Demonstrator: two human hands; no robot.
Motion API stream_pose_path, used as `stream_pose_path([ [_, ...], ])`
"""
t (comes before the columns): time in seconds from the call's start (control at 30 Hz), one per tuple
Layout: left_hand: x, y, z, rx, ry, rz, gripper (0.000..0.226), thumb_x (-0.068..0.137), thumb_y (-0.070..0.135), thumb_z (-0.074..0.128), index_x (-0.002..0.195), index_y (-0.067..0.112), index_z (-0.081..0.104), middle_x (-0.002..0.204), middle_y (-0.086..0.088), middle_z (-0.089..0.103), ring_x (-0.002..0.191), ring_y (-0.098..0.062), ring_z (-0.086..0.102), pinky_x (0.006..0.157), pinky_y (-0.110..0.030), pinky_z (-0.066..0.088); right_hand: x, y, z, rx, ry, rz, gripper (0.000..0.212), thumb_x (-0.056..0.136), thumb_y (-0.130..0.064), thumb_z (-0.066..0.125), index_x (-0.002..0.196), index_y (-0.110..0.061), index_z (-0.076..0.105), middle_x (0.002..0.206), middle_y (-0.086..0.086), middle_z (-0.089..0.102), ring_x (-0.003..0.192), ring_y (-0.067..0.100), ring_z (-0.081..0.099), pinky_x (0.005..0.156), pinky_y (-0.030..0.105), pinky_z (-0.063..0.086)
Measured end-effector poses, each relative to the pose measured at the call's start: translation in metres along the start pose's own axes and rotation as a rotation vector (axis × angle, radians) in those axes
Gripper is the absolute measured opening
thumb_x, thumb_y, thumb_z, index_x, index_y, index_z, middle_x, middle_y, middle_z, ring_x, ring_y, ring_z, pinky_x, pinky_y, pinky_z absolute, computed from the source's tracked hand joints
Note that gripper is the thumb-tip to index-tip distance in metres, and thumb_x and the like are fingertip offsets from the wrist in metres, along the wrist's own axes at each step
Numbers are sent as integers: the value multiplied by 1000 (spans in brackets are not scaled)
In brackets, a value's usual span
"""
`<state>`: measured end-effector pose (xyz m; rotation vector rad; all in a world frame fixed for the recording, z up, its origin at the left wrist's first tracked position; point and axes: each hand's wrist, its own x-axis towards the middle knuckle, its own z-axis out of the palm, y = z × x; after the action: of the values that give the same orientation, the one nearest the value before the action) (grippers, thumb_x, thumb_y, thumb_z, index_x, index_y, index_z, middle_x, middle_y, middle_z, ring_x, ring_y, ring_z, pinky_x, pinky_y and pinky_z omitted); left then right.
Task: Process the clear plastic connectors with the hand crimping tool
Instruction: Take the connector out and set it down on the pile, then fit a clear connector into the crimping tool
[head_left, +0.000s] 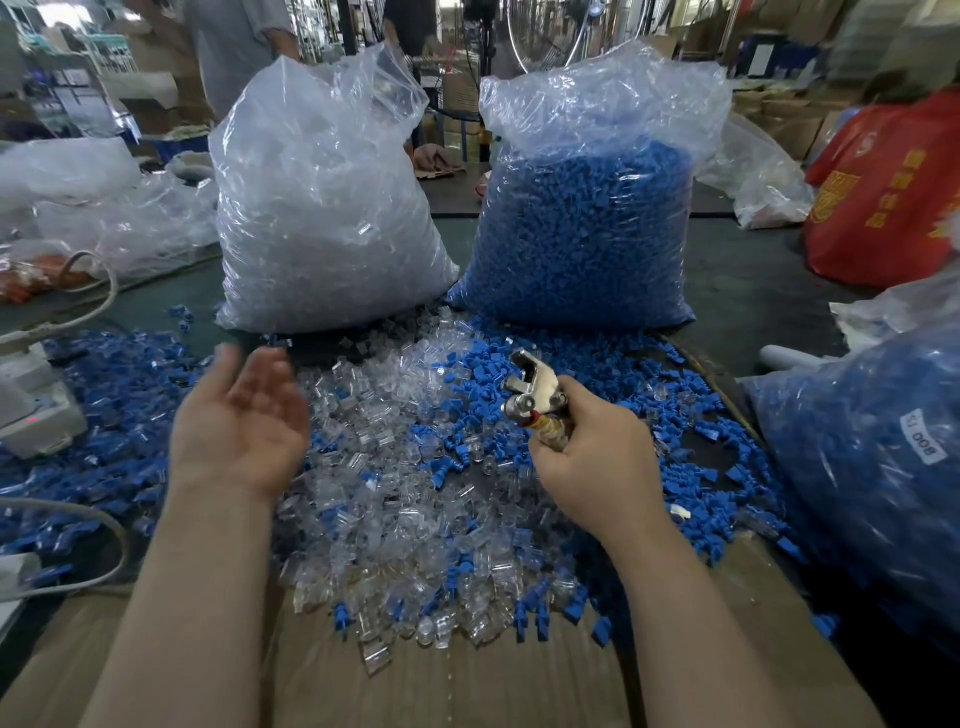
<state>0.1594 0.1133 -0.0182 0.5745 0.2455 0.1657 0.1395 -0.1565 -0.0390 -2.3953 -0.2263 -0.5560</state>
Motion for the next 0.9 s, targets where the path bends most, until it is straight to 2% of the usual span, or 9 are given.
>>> stream_pose_path([
  [0.07,-17,-13,30,422,-89,10,32,81,44,67,98,16,70,80,7,72,65,-3,66,58,-16,54,1,0,0,-54,28,-23,21,74,-27,57,94,-27,60,61,-11,54,53,9,42,46,24,28],
  [0.13,-31,-30,51,852,-289,28,45,74,49,69,103,15,69,81,7,73,69,-5,67,61,-18,55,3,0,0,-129,32,-67,22,72,-20,62,94,-21,62,63,-10,52,56,15,42,46,23,28],
  [0.23,-48,-54,69,1131,-468,-45,51,63,49,72,103,17,68,84,9,74,74,-6,69,67,-20,56,3,-1,1,-194,-3,-108,19,70,-17,67,85,-20,56,66,-6,53,58,21,47,48,27,25],
  [0.4,-48,-71,72,1167,-459,-15,27,78,15,80,103,11,69,77,-2,75,72,-14,72,65,-22,57,4,-5,1,-229,-6,-150,24,68,-15,67,80,-21,46,68,-5,49,61,22,45,58,31,24],
  [0.53,-45,-67,69,1088,-372,20,28,75,8,81,100,8,68,76,-8,75,69,-18,72,62,-24,58,3,-4,3,-309,24,-152,37,65,-19,70,100,-21,57,83,-11,41,79,16,37,74,32,22],
  [0.6,-42,-64,66,1064,-331,63,28,73,10,83,97,9,68,76,-8,76,67,-17,72,62,-24,58,1,-2,2,-327,4,-113,45,67,-24,69,110,-27,57,93,-11,48,90,18,44,81,31,21],
  [0.73,-35,-55,59,1002,-300,75,36,70,36,77,96,12,71,77,-4,76,67,-12,71,60,-20,56,2,-1,3,-326,-4,-34,49,73,-29,68,119,-34,54,108,-8,56,109,21,49,114,42,15],
  [0.83,-27,-54,47,1305,-276,154,23,87,44,64,88,22,73,75,4,73,63,-4,63,60,-17,51,2,-1,3,-320,-5,13,37,78,-29,63,114,-33,54,99,-7,56,101,23,52,119,46,15],
  [0.9,-22,-57,39,1615,-288,216,11,90,37,66,85,29,71,75,7,70,65,-5,61,66,-22,52,3,-1,1,-253,16,37,31,75,-25,54,107,-30,55,89,-6,55,89,23,50,105,43,33],
])
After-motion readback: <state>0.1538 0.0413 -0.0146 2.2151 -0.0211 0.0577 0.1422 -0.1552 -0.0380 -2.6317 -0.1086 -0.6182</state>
